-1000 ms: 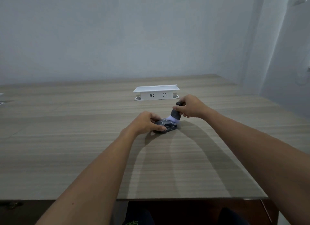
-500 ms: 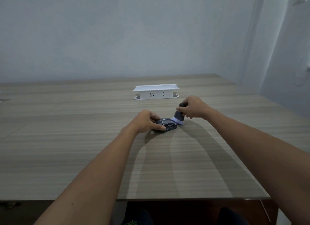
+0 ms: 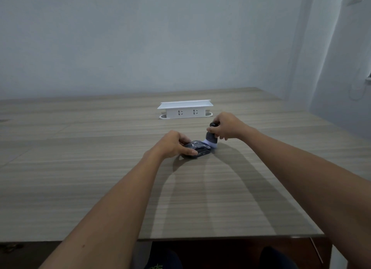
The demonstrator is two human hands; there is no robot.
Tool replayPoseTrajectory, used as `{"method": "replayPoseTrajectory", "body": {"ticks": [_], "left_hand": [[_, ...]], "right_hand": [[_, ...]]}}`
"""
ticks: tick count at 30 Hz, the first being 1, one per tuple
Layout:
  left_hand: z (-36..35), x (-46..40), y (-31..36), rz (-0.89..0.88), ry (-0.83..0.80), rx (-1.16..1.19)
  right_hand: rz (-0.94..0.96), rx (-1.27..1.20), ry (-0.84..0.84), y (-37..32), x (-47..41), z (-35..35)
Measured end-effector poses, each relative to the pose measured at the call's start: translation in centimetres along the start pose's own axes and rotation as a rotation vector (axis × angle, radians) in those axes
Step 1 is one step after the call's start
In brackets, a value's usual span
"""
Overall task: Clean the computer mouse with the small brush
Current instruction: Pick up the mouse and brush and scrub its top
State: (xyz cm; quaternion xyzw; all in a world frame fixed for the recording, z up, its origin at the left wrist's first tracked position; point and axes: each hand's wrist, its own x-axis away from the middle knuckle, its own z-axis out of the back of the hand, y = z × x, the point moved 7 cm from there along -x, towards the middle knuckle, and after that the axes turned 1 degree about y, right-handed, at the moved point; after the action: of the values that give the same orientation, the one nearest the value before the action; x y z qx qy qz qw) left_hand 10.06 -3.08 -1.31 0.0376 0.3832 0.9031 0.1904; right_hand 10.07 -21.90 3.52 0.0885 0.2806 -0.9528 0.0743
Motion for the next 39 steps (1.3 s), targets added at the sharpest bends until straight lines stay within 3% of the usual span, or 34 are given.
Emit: {"method": "replayPoseTrajectory", "body": {"ticks": [7, 15, 23, 31, 39], "left_hand": [[-0.1, 0.1, -0.2, -0.017, -0.004, 0.016], [0.0, 0.3, 0.0, -0.018, 0.011, -0.014], [-0.1, 0.3, 0.1, -0.026, 0.021, -0.014], [-0.2, 0.5, 0.2, -0.004, 0.016, -0.053], [-0.2, 0.8, 0.6, 0.005, 0.033, -0.036]], "right_hand": [[0.075, -0.176, 0.001, -3.5, -0.3, -0.3], [-0.033, -0.012, 0.009, 0.1, -0.1, 0.0], [0.040, -0.213, -0.021, -3.4, 0.2, 0.0], [-0.048, -0.052, -0.008, 0.1, 0.5, 0.0], [0.032, -0.178, -0.042, -3.7, 0.3, 0.0]]}}
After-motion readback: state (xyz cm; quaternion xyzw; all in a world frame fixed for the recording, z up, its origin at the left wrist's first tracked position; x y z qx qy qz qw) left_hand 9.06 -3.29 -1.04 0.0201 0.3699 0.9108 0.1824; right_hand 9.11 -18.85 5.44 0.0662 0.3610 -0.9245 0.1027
